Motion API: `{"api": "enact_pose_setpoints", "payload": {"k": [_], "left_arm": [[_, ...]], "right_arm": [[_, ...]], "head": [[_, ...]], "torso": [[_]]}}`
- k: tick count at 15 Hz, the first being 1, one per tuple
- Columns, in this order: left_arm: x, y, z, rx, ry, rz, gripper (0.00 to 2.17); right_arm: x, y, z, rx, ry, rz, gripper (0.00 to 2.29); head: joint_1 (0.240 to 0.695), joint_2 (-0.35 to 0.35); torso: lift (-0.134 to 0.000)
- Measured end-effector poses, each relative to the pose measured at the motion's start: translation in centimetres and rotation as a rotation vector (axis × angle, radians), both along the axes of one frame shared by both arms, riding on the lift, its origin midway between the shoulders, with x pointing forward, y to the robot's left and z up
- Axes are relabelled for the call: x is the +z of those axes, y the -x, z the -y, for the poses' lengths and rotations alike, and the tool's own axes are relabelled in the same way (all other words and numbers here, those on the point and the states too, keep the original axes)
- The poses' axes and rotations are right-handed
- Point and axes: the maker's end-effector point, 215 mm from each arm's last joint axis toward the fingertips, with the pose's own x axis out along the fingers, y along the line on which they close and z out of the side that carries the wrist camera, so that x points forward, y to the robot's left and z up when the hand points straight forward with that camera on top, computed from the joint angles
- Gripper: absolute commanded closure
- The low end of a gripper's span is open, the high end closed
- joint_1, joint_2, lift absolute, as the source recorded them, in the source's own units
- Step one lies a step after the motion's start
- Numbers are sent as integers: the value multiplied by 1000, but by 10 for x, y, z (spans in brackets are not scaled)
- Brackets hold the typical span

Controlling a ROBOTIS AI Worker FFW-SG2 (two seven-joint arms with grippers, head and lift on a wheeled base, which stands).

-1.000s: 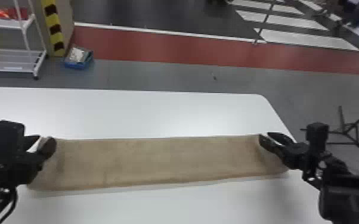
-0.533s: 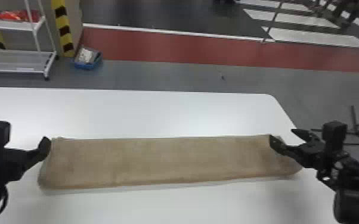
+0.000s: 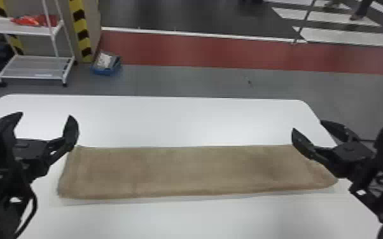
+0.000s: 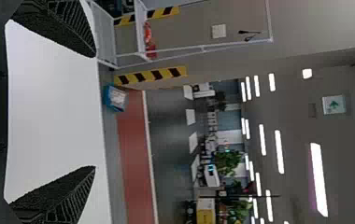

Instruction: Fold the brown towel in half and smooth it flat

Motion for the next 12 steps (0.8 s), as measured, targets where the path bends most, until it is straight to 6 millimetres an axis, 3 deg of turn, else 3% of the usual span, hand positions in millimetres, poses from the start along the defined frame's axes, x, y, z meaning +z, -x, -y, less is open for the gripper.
{"api": "enact_pose_setpoints", "payload": {"k": [2, 6, 8, 12], "left_arm": [[17, 9, 25, -14, 26, 90, 49], [-8, 22, 83, -94, 38, 96, 53], [-14, 31, 97, -119, 44, 95, 80], [-14, 53, 101, -143, 64, 118, 76]], "right_arm": [[12, 15, -34, 10, -26, 21, 113], [19, 54, -96, 8, -37, 142, 113], [10, 71, -121, 29, -75, 150, 113], [1, 95, -131, 2, -198, 130, 117]], "head": [[695, -133], [695, -138], [695, -131], [695, -127]], "torso": [[-116], [-116], [-116], [-116]]}}
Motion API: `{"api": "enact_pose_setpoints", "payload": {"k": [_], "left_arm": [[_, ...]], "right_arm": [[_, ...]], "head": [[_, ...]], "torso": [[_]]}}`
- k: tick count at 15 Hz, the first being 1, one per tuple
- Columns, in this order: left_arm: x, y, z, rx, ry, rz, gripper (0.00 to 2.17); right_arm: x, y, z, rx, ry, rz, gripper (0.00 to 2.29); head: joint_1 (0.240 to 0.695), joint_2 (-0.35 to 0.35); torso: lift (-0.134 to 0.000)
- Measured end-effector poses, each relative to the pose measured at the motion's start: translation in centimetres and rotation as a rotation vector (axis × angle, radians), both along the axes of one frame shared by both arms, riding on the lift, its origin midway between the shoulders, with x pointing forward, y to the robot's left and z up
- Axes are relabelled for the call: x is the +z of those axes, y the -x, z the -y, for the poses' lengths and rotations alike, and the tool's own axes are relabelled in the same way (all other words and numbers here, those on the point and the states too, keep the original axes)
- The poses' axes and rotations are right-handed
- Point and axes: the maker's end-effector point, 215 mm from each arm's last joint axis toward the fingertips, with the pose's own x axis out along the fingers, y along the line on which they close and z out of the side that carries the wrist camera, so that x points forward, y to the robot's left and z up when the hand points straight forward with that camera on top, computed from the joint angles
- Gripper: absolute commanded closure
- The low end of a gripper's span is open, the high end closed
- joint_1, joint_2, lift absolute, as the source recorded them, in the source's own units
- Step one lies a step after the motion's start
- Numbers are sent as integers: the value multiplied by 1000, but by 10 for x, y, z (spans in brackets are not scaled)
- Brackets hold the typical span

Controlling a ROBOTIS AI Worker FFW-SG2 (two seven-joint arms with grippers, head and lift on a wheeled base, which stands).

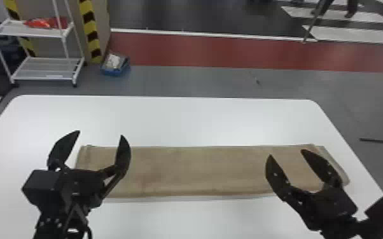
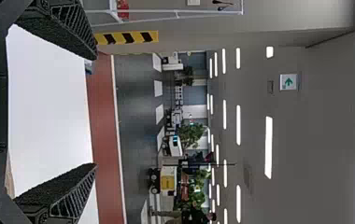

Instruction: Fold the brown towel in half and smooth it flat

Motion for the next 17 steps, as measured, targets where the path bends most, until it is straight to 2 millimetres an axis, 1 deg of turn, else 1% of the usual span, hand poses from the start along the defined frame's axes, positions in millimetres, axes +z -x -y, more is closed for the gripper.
{"api": "enact_pose_setpoints", "payload": {"k": [3, 6, 10, 17], "left_arm": [[-2, 9, 0, 3, 1, -23, 80], [-6, 12, -2, 11, -11, -70, 80], [-3, 15, -7, 27, -10, -71, 80], [-6, 16, -22, 57, -12, -75, 80]], "right_arm": [[-3, 3, -2, -31, -46, -20, 120], [7, 5, -9, -24, -51, -22, 127], [12, 8, -6, -47, -49, -26, 127], [15, 9, -3, -59, -51, -19, 130]], "head": [[695, -127], [695, -119], [695, -116], [695, -100]], "torso": [[-116], [-116], [-116], [-116]]}}
